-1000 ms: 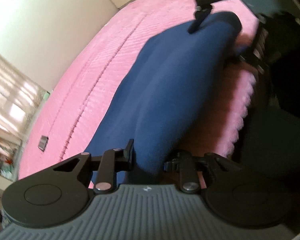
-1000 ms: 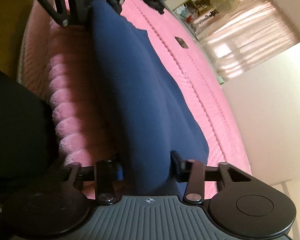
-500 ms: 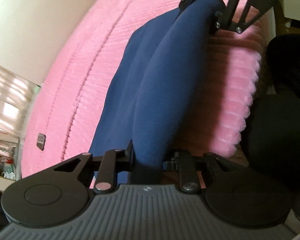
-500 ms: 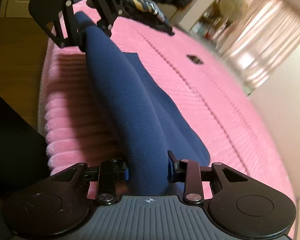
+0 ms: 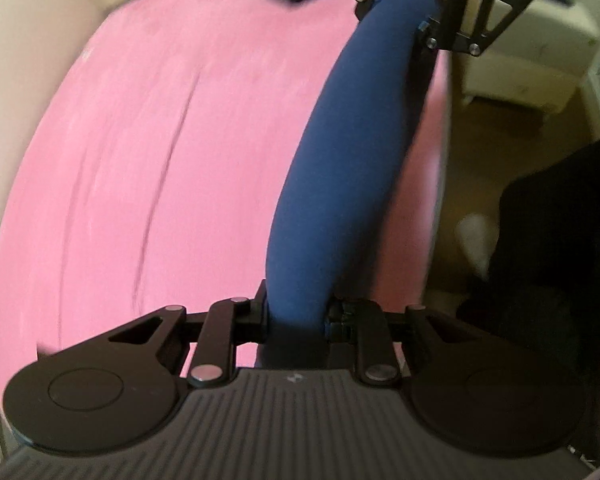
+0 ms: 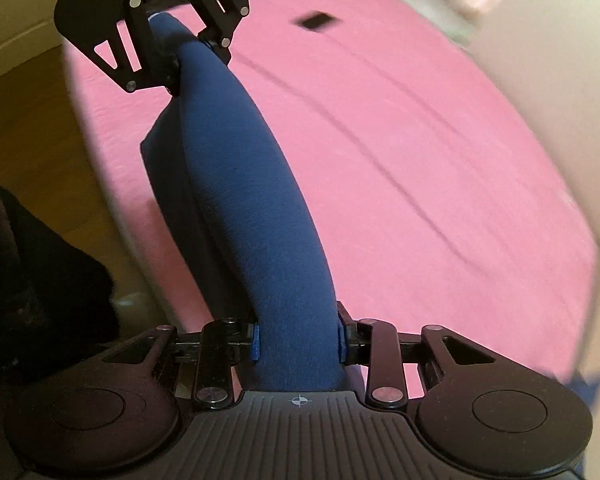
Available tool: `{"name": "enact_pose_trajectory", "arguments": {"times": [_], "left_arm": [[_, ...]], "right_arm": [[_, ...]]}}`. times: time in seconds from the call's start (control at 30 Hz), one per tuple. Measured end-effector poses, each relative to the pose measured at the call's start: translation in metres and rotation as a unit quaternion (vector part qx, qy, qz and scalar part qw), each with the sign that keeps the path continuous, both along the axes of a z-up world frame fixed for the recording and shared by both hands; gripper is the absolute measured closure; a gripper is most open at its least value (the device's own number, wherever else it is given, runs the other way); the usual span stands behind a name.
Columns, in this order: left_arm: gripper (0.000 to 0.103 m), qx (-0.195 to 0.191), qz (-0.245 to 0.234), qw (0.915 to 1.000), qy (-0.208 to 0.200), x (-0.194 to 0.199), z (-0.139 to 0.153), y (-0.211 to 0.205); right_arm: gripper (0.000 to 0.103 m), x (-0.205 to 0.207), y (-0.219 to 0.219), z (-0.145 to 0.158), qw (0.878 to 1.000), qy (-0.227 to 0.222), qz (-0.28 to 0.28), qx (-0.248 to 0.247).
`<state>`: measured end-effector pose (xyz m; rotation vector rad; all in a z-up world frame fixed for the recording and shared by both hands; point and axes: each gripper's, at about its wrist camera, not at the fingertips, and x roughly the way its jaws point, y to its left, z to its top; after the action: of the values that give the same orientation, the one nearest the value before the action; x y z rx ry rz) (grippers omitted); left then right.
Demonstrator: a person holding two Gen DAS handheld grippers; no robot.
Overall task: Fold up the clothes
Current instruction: 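Carry the folded navy top with both grippers onto the clothes stack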
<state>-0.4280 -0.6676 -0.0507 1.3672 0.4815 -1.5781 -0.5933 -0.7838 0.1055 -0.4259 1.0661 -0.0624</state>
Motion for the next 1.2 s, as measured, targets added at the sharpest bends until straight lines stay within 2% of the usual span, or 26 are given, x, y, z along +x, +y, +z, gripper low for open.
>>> {"name": "enact_pose_trajectory", "arguments": {"times": [0.13, 0.2, 0.37, 0.47, 0.53, 0.63, 0.7, 0.77, 0.8, 0.83, 0.87, 0.9, 0.97, 1.0, 1.03, 1.07, 1.13, 1.2], "left_arm": [[0.083, -0.049, -0.084, 0.9952, 0.009, -0.018, 0.043, -0.072], [0.083, -0.086, -0.131, 0.9876, 0.0, -0.037, 0.066, -0.118], [0.083, -0.183, -0.224, 0.957, -0.028, -0.094, 0.115, -0.243], [0.083, -0.231, -0.257, 0.9371, -0.047, -0.138, 0.135, -0.33], [0.083, -0.25, -0.27, 0.9275, -0.065, -0.167, 0.14, -0.388], [0.083, -0.274, -0.279, 0.9151, -0.097, -0.203, 0.143, -0.468], [0.083, -0.296, -0.283, 0.9038, -0.124, -0.223, 0.135, -0.509], [0.082, -0.318, -0.291, 0.8897, -0.15, -0.239, 0.109, -0.539], [0.082, -0.329, -0.297, 0.8808, -0.167, -0.244, 0.088, -0.547], [0.082, -0.329, -0.304, 0.8762, -0.177, -0.25, 0.061, -0.555], [0.082, -0.313, -0.306, 0.8807, -0.179, -0.255, 0.03, -0.56], [0.082, -0.29, -0.306, 0.8894, -0.177, -0.259, -0.001, -0.565], [0.079, -0.223, -0.318, 0.9042, -0.179, -0.264, -0.067, -0.569], [0.079, -0.211, -0.324, 0.9039, -0.183, -0.263, -0.088, -0.566], [0.08, -0.22, -0.328, 0.8985, -0.191, -0.261, -0.101, -0.559], [0.079, -0.225, -0.327, 0.8968, -0.194, -0.258, -0.107, -0.556], [0.074, -0.225, -0.315, 0.9018, -0.192, -0.249, -0.1, -0.553], [0.071, -0.225, -0.303, 0.9066, -0.19, -0.24, -0.094, -0.551]], "right_arm": [[0.072, -0.027, -0.04, 0.066, 0.997, 0.019, -0.072, -0.007], [0.072, -0.05, -0.079, 0.091, 0.992, -0.002, -0.117, -0.039], [0.071, -0.105, -0.203, 0.132, 0.976, -0.041, -0.184, -0.112], [0.071, -0.132, -0.287, 0.145, 0.966, -0.058, -0.202, -0.148], [0.071, -0.148, -0.347, 0.149, 0.96, -0.07, -0.211, -0.169], [0.071, -0.165, -0.405, 0.139, 0.95, -0.094, -0.219, -0.201], [0.071, -0.184, -0.432, 0.109, 0.943, -0.109, -0.223, -0.223], [0.071, -0.189, -0.45, 0.056, 0.945, -0.103, -0.229, -0.207], [0.071, -0.191, -0.458, 0.026, 0.949, -0.094, -0.233, -0.192], [0.071, -0.191, -0.463, -0.004, 0.955, -0.077, -0.231, -0.17], [0.071, -0.188, -0.466, -0.028, 0.962, -0.057, -0.23, -0.137], [0.066, -0.186, -0.468, -0.05, 0.967, -0.039, -0.228, -0.106], [0.061, -0.189, -0.459, -0.059, 0.965, -0.056, -0.228, -0.114], [0.06, -0.191, -0.454, -0.063, 0.965, -0.065, -0.228, -0.117], [0.059, -0.194, -0.454, -0.059, 0.963, -0.072, -0.234, -0.111], [0.056, -0.197, -0.453, -0.057, 0.963, -0.067, -0.237, -0.11], [0.055, -0.222, -0.459, -0.056, 0.962, -0.061, -0.242, -0.111], [0.055, -0.224, -0.464, -0.051, 0.962, -0.056, -0.238, -0.119]]}}
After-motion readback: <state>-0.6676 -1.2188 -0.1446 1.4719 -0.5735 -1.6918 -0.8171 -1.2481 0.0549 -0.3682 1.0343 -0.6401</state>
